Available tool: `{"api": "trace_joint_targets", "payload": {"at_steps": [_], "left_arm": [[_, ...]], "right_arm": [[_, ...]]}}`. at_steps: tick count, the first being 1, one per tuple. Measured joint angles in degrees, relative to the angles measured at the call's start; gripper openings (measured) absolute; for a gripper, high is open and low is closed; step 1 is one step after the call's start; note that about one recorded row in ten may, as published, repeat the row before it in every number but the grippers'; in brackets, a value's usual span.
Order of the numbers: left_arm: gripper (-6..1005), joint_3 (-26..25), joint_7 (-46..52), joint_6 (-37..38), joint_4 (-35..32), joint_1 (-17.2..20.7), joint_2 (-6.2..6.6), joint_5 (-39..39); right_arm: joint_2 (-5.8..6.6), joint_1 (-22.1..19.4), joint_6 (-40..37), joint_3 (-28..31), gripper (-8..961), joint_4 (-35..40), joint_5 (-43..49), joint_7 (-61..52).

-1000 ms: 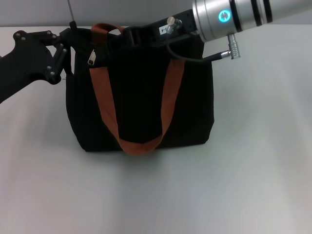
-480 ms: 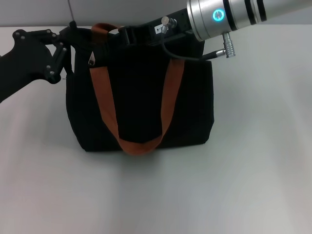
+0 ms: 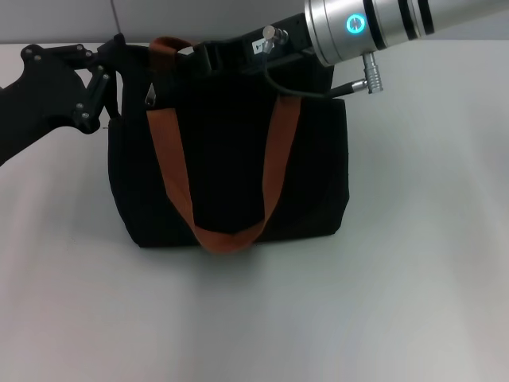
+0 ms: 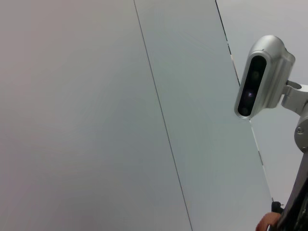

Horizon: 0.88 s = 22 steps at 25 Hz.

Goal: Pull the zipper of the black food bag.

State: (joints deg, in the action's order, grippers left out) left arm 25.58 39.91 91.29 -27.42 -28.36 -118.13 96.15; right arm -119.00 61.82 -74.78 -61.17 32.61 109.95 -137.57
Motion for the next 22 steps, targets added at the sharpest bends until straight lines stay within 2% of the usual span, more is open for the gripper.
{"api": "trace_joint_targets", "payload": {"at_steps": [22], "left_arm": [[61, 0.5, 0.1, 1.3, 0.2, -1.1, 0.00, -0.7]], "right_arm": [[-0.48, 1.2, 2.6, -3.0, 292, 0.0, -0.5, -3.9]]}}
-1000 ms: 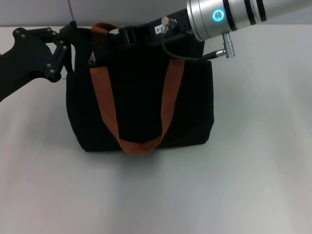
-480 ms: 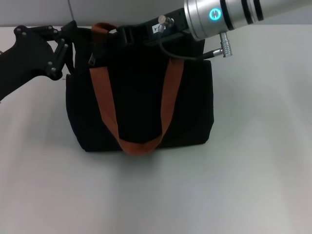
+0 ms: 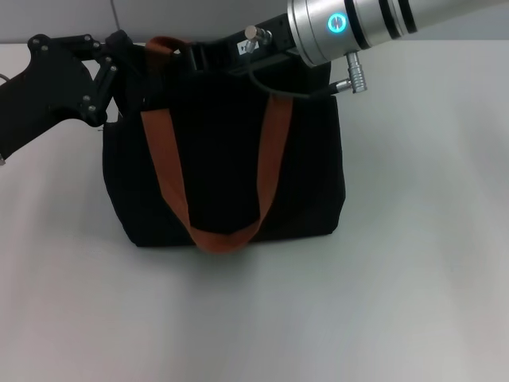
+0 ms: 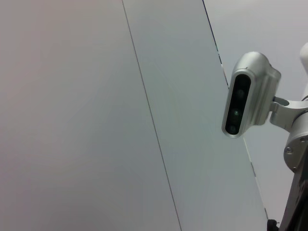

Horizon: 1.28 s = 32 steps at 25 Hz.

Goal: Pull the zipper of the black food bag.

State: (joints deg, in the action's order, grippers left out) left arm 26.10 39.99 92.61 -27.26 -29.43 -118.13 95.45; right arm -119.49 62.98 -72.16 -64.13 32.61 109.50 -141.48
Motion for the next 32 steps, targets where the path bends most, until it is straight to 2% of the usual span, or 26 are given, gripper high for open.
{"api": "trace_joint_targets", "payload": {"at_steps": [32], "left_arm": [[70, 0.0, 0.8, 1.6, 0.4, -0.9, -0.26, 0.0]], "right_arm": [[-0.14, -2.4, 0.1, -0.2, 263, -0.3, -4.6, -0.4]]}}
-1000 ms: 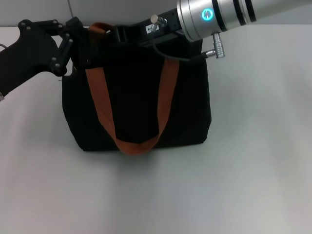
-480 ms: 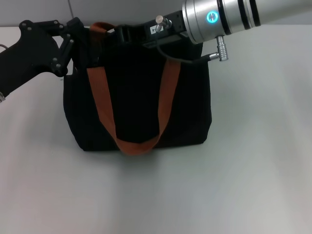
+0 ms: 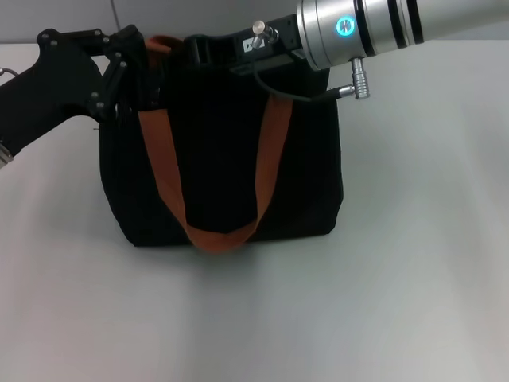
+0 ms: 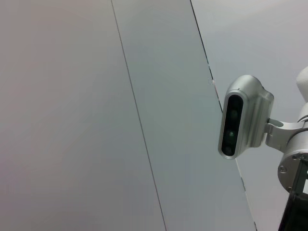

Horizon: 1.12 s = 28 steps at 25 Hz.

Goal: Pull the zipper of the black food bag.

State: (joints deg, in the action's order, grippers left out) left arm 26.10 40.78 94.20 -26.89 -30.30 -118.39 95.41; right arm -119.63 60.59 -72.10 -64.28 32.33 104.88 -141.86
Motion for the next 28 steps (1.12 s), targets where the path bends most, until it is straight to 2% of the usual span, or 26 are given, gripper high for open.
{"api": "trace_joint_targets", "payload": {"at_steps": [24, 28], "left_arm": [[76, -0.4, 0.0, 1.2, 0.1, -0.1, -0.11, -0.2], [77, -0.4, 0.0, 1.2, 0.1, -0.1, -0.09, -0.2]], "right_arm": [[0.05, 0.4, 1.4, -0.3, 256, -2.5, -1.5, 0.1], [0.04, 0.5, 1.4, -0.3, 142, -2.5, -1.5, 0.1]]}}
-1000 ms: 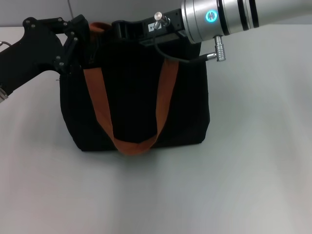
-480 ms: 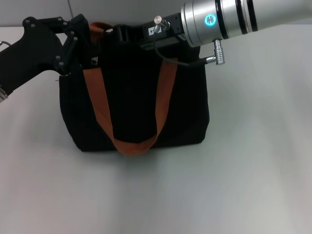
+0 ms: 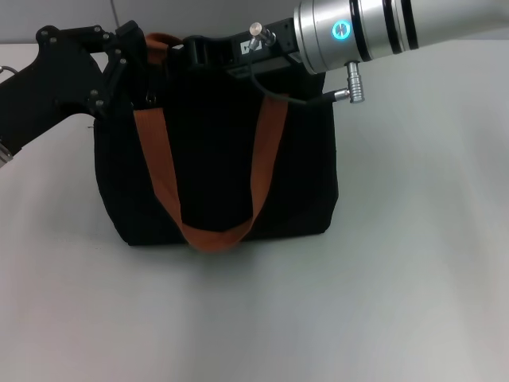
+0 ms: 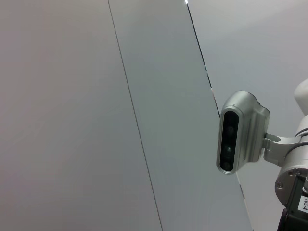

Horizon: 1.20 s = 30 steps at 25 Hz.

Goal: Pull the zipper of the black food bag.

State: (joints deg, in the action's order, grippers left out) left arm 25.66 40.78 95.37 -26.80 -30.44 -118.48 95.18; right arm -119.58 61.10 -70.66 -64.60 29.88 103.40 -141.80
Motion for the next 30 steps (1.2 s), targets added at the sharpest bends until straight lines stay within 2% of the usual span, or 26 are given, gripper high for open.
{"api": "trace_joint_targets", "payload": {"at_steps": [2, 5, 9, 30], "left_arm": [[78, 0.0, 0.0, 0.0, 0.0, 0.0, 0.00, 0.0], [78, 0.0, 0.0, 0.0, 0.1, 0.0, 0.00, 0.0], [80, 0.2, 0.0, 0.0, 0.1, 0.0, 0.00, 0.0], [85, 0.1, 0.0, -0.3, 0.7, -0.2, 0.00, 0.0]], "right_arm": [[-0.01, 0.0, 0.0, 0.0, 85, 0.0, 0.0, 0.0], [-0.03, 0.0, 0.0, 0.0, 83, -0.1, -0.6, -0.1], [-0.04, -0.6, -0.5, 0.0, 133, -0.2, -3.1, 0.7], [-0.21, -0.3, -0.5, -3.0, 159, 0.0, -3.2, 0.8]]}}
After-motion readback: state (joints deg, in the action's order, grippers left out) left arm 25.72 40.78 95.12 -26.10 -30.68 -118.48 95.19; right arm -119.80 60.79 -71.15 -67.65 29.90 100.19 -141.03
